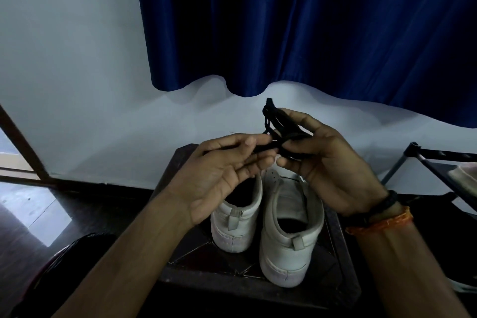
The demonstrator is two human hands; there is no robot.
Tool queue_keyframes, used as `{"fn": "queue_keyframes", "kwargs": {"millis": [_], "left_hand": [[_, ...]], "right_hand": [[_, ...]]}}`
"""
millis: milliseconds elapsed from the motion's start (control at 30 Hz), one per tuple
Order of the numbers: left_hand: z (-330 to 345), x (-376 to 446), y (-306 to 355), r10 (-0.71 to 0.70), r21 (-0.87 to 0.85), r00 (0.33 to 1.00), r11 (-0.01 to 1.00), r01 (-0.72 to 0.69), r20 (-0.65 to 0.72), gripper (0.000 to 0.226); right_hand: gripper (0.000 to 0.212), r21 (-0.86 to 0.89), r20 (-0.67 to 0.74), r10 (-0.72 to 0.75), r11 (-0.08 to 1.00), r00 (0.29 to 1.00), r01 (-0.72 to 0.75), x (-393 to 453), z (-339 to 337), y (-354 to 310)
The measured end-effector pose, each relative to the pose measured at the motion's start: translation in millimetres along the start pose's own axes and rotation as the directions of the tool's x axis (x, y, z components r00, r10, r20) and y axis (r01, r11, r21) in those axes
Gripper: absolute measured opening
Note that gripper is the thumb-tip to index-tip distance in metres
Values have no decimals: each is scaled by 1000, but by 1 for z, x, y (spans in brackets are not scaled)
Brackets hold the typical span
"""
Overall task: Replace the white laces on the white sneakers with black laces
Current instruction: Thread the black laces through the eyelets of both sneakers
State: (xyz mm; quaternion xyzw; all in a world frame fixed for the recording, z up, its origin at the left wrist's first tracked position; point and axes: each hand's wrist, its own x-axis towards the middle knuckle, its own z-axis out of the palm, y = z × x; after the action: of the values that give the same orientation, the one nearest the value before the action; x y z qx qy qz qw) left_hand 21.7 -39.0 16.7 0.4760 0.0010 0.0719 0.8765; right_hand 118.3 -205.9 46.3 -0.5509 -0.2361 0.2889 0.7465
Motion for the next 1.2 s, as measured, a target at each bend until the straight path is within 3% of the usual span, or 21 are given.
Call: {"fn": "queue_keyframes", "kwargs": {"millis": [167, 333, 467, 600, 800, 900, 1000, 1133, 1200], "left_hand": [[-3, 0, 2, 95, 143, 992, 986, -82, -87, 27], [-5, 3, 6, 182, 134, 971, 978, -162, -153, 24], [-8, 8, 7, 297, 232, 933, 940, -250, -202, 18], [-2, 21, 11, 432, 470, 889, 823, -319, -151, 15], [14, 51, 38, 399, 550, 916, 774, -315, -36, 19], [24, 67, 52, 379, 625, 924, 712, -319, 40, 22], [39, 81, 61, 298, 678, 946, 669, -305, 131, 22], [62, 91, 67, 228, 694, 936, 628, -353, 269, 22], [75, 91, 74, 229, 653, 905, 631, -419, 359, 22]], "right_hand": [[51, 191, 36, 95, 976, 995, -101, -4, -3, -6], [22, 317, -10, 131, 941, 991, -121, -3, -9, -8], [17, 170, -27, 11, 985, 1000, -7, 0, -17, -8], [20, -68, -168, -109, 993, 980, 99, 4, -26, -3], [22, -46, -345, 19, 998, 938, -37, 12, -49, 1], [35, -200, -417, -77, 980, 906, -9, 11, -51, 3], [53, -435, -347, -304, 890, 887, 135, 6, -42, -3], [43, -492, -126, -428, 810, 895, 319, 2, -29, -13], [50, -584, -96, -499, 729, 861, 357, 1, -26, -16]]}}
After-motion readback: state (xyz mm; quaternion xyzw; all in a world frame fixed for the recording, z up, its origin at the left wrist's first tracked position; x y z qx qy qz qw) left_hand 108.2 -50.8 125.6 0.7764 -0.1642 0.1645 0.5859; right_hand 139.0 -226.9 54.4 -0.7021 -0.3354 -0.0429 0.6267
